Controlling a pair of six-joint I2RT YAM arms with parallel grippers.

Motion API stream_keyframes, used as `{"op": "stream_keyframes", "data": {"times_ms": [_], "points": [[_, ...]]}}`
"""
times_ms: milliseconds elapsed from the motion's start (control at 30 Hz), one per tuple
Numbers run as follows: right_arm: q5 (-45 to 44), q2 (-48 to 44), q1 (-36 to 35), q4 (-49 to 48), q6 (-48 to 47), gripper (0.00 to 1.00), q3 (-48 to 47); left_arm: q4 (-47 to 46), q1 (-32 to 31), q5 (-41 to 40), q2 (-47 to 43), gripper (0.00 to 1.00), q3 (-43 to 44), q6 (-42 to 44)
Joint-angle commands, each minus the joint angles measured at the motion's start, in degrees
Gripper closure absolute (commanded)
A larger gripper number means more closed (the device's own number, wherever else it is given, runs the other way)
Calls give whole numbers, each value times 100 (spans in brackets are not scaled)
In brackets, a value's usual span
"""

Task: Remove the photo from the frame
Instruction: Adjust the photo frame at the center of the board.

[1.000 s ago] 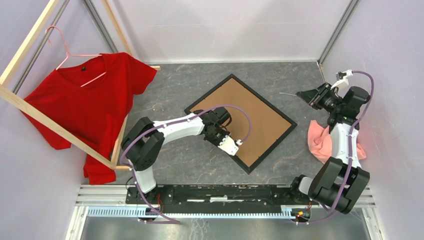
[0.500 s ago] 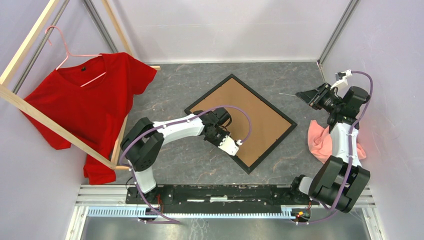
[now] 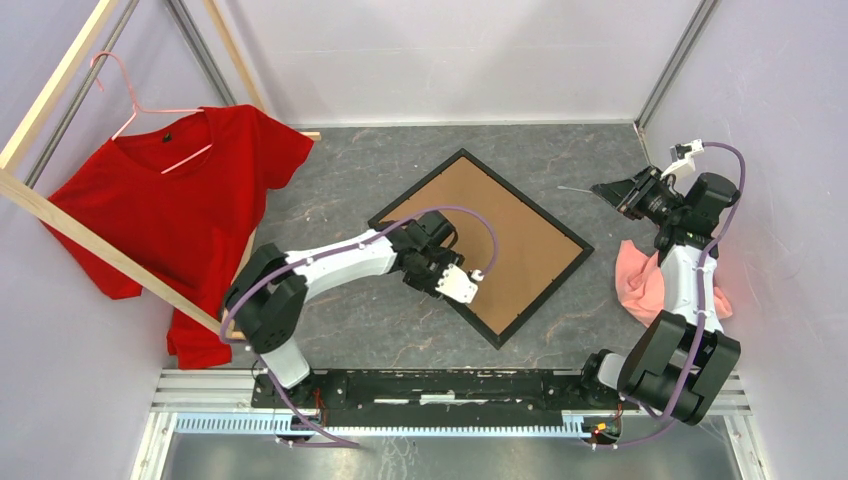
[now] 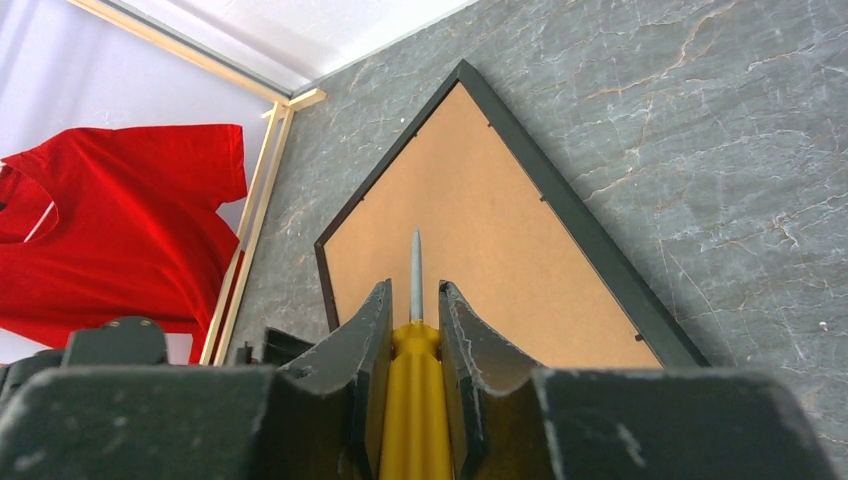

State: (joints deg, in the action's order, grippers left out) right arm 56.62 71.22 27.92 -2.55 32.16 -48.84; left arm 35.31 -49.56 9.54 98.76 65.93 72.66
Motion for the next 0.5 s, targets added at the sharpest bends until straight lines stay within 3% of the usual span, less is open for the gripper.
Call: {"op": "stream_keyframes", "data": {"times_ms": [0, 167, 467], "points": [[112, 6, 29, -167, 29, 100, -99, -346, 230, -67, -721, 28, -115, -311], [117, 10, 29, -167, 49, 100, -99, -546, 537, -206, -957, 11, -368, -100], [104, -10, 38, -167, 58, 100, -91, -194, 1487, -259, -307, 8, 62, 660]]}}
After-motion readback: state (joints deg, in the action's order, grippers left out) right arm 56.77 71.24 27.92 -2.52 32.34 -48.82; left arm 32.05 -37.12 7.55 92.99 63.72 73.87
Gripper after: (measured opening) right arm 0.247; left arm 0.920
